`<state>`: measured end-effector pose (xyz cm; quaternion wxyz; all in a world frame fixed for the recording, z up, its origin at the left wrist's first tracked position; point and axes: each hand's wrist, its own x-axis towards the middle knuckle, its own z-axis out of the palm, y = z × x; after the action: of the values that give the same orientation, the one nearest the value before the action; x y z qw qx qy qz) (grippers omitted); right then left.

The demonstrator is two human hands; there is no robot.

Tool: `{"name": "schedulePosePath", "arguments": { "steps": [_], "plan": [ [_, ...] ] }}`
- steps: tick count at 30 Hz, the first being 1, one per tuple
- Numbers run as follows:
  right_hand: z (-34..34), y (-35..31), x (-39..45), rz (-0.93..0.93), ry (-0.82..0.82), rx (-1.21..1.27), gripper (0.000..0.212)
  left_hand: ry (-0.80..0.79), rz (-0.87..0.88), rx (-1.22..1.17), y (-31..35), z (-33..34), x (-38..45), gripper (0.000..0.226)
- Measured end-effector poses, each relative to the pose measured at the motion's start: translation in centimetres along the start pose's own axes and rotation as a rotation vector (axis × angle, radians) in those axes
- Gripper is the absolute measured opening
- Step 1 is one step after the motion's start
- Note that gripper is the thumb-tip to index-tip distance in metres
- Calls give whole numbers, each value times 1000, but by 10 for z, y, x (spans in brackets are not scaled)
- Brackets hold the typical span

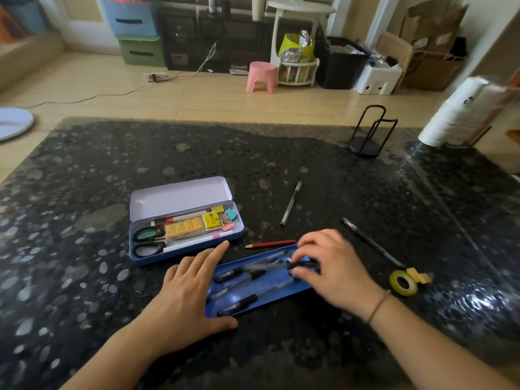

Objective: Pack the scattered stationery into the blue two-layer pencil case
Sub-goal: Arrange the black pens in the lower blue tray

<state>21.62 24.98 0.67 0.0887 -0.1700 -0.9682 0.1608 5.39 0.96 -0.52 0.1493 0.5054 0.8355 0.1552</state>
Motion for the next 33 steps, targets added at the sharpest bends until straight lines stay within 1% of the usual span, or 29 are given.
{"name": "schedulePosePath", "arguments": {
  "steps": [1,2,3,5,6,7,9,10,11,13,14,15,17,19,20,21,22,23,24,25,26,28,30,31,33],
  "plan": [
    [5,-9,-1,-31,-53,-41,25,1,4,2,0,1,0,119],
    [7,-13,0,-23,-78,-66,30,0,6,7,0,2,0,117],
    [4,-11,2,29,-63,-59,32,-1,7,13,0,3,0,115],
    [-8,8,6,248,35,-43,31,1,14,21,-1,4,0,112],
    [-16,25,6,391,64,-94,32,4,23,26,-2,4,0,112],
    [-24,42,6,541,55,-170,35,5,29,32,-2,4,0,111],
    [-35,72,0,789,-56,-269,43,-1,34,29,-2,3,0,111],
    [-36,82,-3,864,-91,-267,42,-2,33,21,-2,4,0,111],
    [-35,88,-4,904,-87,-230,36,-3,31,15,-2,4,0,112],
    [-30,90,-2,878,7,-130,10,8,20,9,-3,6,0,112],
    [-28,85,1,832,49,-82,4,20,13,5,-2,6,0,112],
    [-25,77,3,747,82,-41,10,29,4,1,-2,6,0,112],
    [-22,50,8,468,76,41,12,29,-10,-7,-1,7,0,114],
    [-17,10,10,155,-38,121,13,30,-18,-11,0,7,0,117],
    [-12,-8,9,52,-101,149,12,36,-19,-13,-1,7,0,118],
    [-6,-22,9,-2,-144,147,14,41,-16,-15,-1,7,0,118],
    [-2,-30,9,-11,-158,135,19,45,-11,-15,-1,7,0,117],
    [1,-30,11,49,-140,135,24,43,-5,-14,-1,8,-1,116],
    [-1,-25,13,168,-112,158,27,39,-1,-14,-2,9,-1,115],
    [-5,-15,14,323,-91,164,29,39,2,-18,-2,10,-1,113],
    [-11,-4,13,469,-88,117,31,45,7,-25,-2,10,-1,111],
    [-24,15,8,666,-199,-81,32,50,16,-29,-4,10,-1,109],
    [-30,24,2,746,-319,-146,23,49,21,-4,-4,9,0,108],
    [-30,26,0,763,-350,-138,18,48,21,9,-4,8,0,109],
    [-27,25,-1,770,-357,-123,10,36,15,29,-2,7,1,110]
  ]
}}
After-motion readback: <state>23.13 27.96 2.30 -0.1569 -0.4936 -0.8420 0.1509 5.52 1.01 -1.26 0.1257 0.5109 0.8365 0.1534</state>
